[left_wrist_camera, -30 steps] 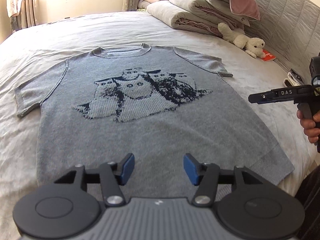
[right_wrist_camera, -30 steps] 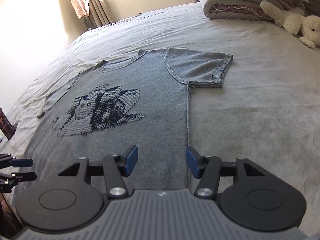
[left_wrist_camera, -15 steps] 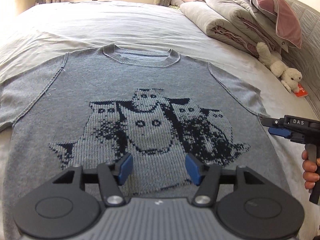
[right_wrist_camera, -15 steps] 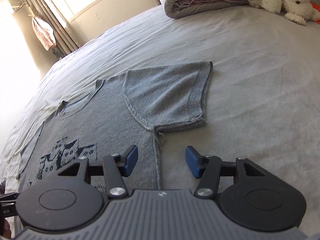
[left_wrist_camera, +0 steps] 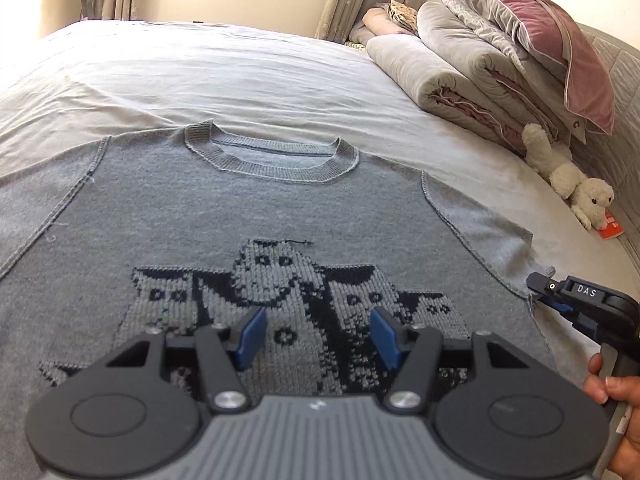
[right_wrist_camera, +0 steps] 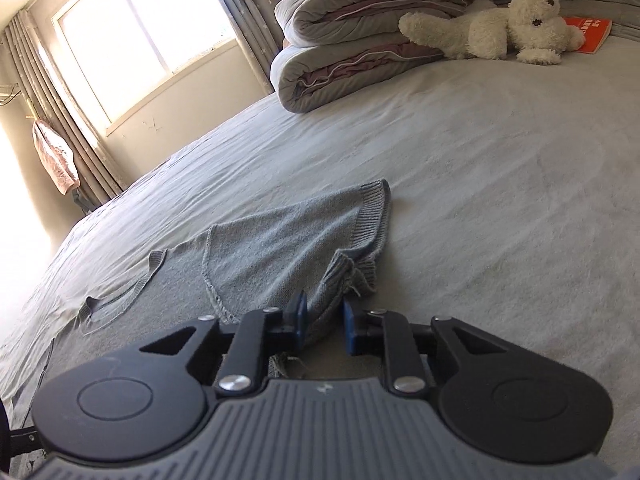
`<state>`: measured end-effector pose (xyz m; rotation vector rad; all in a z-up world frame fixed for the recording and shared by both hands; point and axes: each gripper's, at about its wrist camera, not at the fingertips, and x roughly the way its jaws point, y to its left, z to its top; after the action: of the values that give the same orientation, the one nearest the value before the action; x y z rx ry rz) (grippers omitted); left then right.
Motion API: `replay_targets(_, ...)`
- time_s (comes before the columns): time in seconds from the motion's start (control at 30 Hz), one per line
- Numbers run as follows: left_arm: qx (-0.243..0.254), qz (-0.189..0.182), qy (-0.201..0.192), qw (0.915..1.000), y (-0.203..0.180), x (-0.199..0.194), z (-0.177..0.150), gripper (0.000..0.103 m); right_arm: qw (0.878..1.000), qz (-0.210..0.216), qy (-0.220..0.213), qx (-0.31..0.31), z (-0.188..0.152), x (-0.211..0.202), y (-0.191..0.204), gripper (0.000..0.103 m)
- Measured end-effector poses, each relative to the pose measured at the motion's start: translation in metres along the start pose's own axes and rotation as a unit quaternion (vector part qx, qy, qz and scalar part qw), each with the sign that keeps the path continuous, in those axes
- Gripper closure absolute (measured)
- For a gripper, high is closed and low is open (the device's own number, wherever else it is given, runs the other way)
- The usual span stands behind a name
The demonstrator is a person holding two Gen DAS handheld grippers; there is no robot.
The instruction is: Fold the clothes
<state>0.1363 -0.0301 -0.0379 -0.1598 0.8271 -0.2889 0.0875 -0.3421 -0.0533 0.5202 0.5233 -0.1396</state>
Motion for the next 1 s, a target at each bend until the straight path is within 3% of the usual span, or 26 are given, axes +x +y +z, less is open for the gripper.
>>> replay_targets(0.13,0.018,-0.031,0.021,0.9991,-0.023,0.018,0.011,0.043,0.999,0.02,-0.011,-0.028,0.005,-0.004,0.012,0.089)
replay_targets(0.2,0.009,-0.074,0.032,0.9967,-0.031,0.029,0.016,0.041,0.998,0.034,-0.017,-0.056,0.006,-0.006,0.021,0.09)
replay_targets(0.33,-0.035,-0.174,0.052,0.9827,-0.037,0.054,0.023,0.039,0.988,0.078,-0.004,-0.13,-0.002,-0.007,0.044,0.091)
replay_targets(0.43,-0.054,-0.199,0.062,0.9766,-0.043,0.071,0.026,0.039,0.976,0.082,0.014,-0.202,-0.016,-0.006,0.063,0.093)
replay_targets(0.53,-0.039,-0.199,0.06,0.9775,-0.057,0.078,0.031,0.038,0.972,0.055,0.026,-0.226,-0.021,-0.006,0.072,0.092)
replay_targets(0.63,-0.027,-0.201,0.059,0.9774,-0.069,0.083,0.037,0.037,0.976,0.025,0.002,-0.217,-0.019,-0.015,0.069,0.082)
replay_targets(0.7,-0.023,-0.202,0.061,0.9773,-0.074,0.088,0.04,0.035,0.977,-0.01,-0.027,-0.211,-0.015,-0.018,0.065,0.057)
replay_targets(0.73,-0.021,-0.202,0.062,0.9771,-0.075,0.09,0.041,0.035,0.978,-0.026,-0.036,-0.203,-0.013,-0.019,0.061,0.055)
replay_targets(0.8,-0.018,-0.202,0.063,0.9771,-0.078,0.093,0.039,0.034,0.982,-0.053,-0.043,-0.175,-0.006,-0.016,0.051,0.051)
replay_targets(0.93,-0.009,-0.198,0.06,0.9784,-0.081,0.093,0.038,0.033,0.99,-0.115,0.005,-0.087,-0.001,0.001,0.025,0.05)
replay_targets(1.0,-0.002,-0.198,0.06,0.9784,-0.083,0.091,0.039,0.033,0.989,-0.122,0.016,-0.077,-0.005,0.006,0.021,0.049)
